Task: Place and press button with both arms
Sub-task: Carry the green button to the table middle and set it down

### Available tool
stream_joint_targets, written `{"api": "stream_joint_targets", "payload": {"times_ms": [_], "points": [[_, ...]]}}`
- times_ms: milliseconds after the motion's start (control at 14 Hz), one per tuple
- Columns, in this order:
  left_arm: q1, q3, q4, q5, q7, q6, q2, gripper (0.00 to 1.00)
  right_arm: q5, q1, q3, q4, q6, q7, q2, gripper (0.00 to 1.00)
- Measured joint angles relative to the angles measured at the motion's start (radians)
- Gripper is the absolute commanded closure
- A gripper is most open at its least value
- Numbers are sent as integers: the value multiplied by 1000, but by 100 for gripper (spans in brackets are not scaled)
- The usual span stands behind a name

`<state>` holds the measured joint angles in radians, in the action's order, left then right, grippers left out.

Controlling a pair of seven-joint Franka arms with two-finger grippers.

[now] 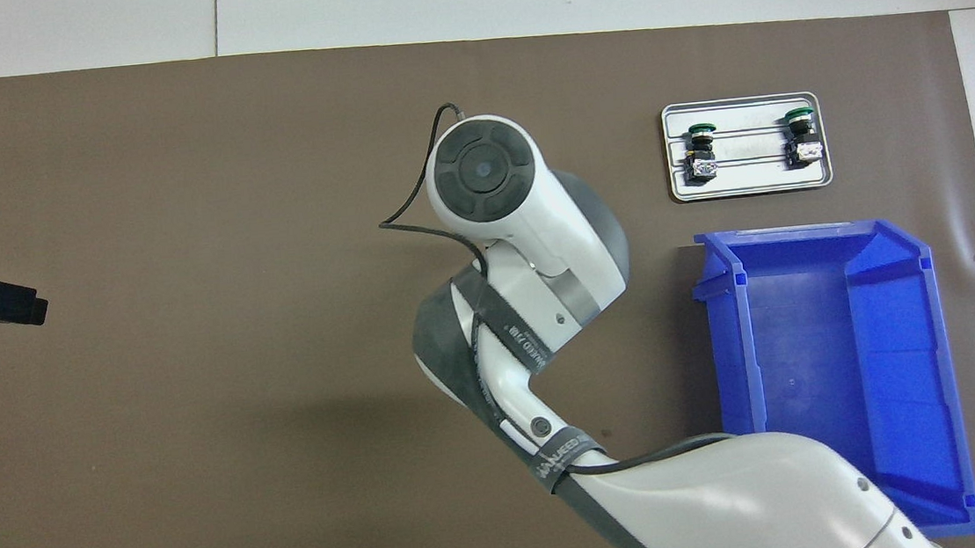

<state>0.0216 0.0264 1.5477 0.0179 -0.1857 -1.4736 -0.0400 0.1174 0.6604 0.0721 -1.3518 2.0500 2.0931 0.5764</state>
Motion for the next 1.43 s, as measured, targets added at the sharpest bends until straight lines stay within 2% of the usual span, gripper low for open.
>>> {"api": "stream_joint_targets", "payload": {"times_ms": [215,501,859,1431], "points": [[0,0,0,0,0,0,0,0,10,72,0,-23,16,127,40,100],[0,0,0,0,0,0,0,0,10,121,0,-117,66,159,40,100],[0,0,0,0,0,0,0,0,11,129,1,-201,86,159,19,100],[0,0,0,0,0,0,0,0,11,146,1,-220,94,175,1,100]]}}
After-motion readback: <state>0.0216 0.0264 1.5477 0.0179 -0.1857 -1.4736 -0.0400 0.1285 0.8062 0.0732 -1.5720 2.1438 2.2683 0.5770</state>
